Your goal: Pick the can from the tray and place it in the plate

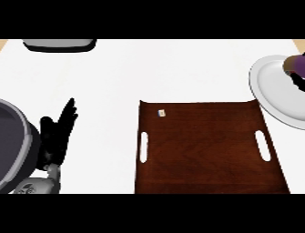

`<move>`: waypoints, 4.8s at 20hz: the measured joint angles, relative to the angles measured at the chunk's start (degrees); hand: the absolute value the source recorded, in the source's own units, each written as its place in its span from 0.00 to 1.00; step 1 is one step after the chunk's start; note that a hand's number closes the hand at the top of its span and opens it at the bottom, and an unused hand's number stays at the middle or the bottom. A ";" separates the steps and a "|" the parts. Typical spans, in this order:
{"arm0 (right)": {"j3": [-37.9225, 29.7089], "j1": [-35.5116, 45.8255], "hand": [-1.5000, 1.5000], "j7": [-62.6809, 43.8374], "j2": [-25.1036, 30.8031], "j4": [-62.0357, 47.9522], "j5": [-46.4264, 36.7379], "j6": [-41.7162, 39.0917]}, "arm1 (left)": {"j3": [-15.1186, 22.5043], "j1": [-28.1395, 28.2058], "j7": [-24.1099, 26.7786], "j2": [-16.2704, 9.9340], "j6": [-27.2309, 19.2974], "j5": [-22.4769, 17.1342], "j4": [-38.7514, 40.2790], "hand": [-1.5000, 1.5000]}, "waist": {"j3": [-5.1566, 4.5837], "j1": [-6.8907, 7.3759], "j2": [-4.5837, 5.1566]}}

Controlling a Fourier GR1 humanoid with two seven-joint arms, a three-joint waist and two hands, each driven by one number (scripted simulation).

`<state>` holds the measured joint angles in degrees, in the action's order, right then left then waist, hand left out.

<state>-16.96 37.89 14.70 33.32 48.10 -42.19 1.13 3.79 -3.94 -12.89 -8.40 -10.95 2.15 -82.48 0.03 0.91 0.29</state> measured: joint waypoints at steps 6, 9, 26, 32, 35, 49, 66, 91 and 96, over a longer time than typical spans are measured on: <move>0.50 5.12 1.00 4.15 2.69 -16.16 -3.35 1.21 | 0.00 -0.41 0.16 0.15 0.60 0.22 -0.11 0.50 | 0.05 0.91 0.34; 0.93 6.91 1.00 6.47 3.89 -22.36 -4.28 -0.84 | 0.33 -0.52 0.27 0.70 0.51 0.46 0.02 0.50 | 0.09 1.28 0.51; -6.51 10.97 0.00 25.53 8.15 -37.14 3.17 -16.59 | -0.32 -0.75 0.45 0.56 1.31 0.38 -0.05 0.50 | 0.28 1.20 0.72; -14.54 10.89 0.00 26.34 11.45 -40.83 11.55 -24.60 | -0.36 0.71 1.08 0.31 1.77 0.25 -0.86 0.50 | 0.28 1.52 0.81; -15.70 9.86 0.00 25.86 13.12 -41.20 13.06 -27.33 | -0.88 -0.70 0.42 0.12 1.85 0.10 -0.45 0.50 | 0.30 1.49 0.92; -15.86 4.53 0.00 28.92 10.49 -38.26 15.42 -26.73 | 0.38 0.73 0.57 1.25 1.35 1.33 -1.67 0.50 | 0.35 1.92 0.91; -14.67 2.68 0.00 29.61 11.32 -38.87 14.74 -21.53 | -0.46 -0.44 0.97 1.35 2.16 1.06 -0.49 0.50 | 0.39 2.36 1.21; -18.52 -2.19 0.00 30.67 16.93 -40.82 17.90 -18.63 | -0.35 -0.26 0.96 1.55 2.68 1.24 -1.30 0.50 | 0.68 3.10 1.65; -18.78 -2.82 0.00 30.98 17.55 -40.81 17.96 -18.31 | -0.18 -1.21 0.42 2.01 2.12 1.72 -0.82 0.50 | 0.72 3.03 1.77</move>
